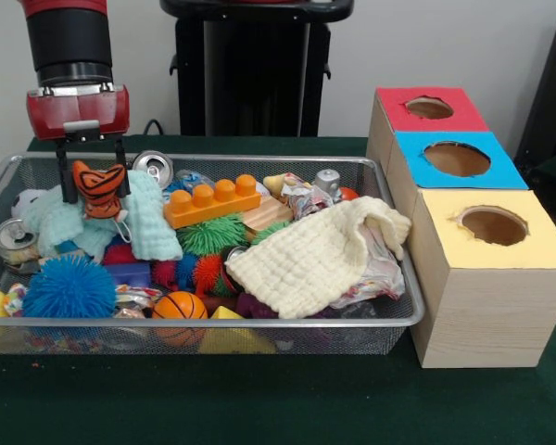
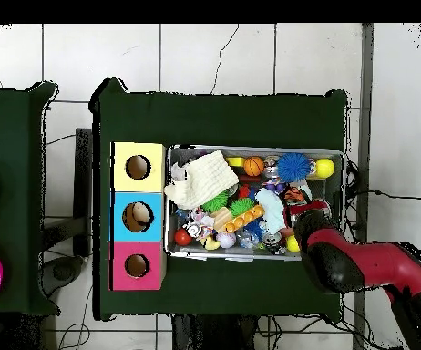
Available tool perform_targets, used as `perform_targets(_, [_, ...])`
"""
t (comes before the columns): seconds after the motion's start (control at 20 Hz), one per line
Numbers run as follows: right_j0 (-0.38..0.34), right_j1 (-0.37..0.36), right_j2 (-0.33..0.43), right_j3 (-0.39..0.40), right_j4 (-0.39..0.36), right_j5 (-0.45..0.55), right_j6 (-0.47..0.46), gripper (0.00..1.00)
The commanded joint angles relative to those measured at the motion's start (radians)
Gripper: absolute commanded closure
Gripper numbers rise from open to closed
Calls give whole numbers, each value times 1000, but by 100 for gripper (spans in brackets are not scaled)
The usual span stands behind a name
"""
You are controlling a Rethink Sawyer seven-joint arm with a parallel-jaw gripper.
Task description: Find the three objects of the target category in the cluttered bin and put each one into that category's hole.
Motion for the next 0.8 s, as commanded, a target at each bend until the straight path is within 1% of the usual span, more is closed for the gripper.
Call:
perform_targets(0.05, [-11, 5, 31, -14, 6, -36, 60, 0])
perform_targets(0.25, [-14, 4, 43, -5, 9, -38, 61, 0])
perform_targets(0.4, [-6, -24, 56, 18, 38, -11, 67, 0])
perform_targets(0.55, [11, -38, 32, 17, 56, 1, 83, 0])
perform_targets(0.6, [13, -36, 23, 19, 51, -18, 85, 100])
perform_targets(0.8, [8, -24, 20, 18, 45, -35, 83, 100])
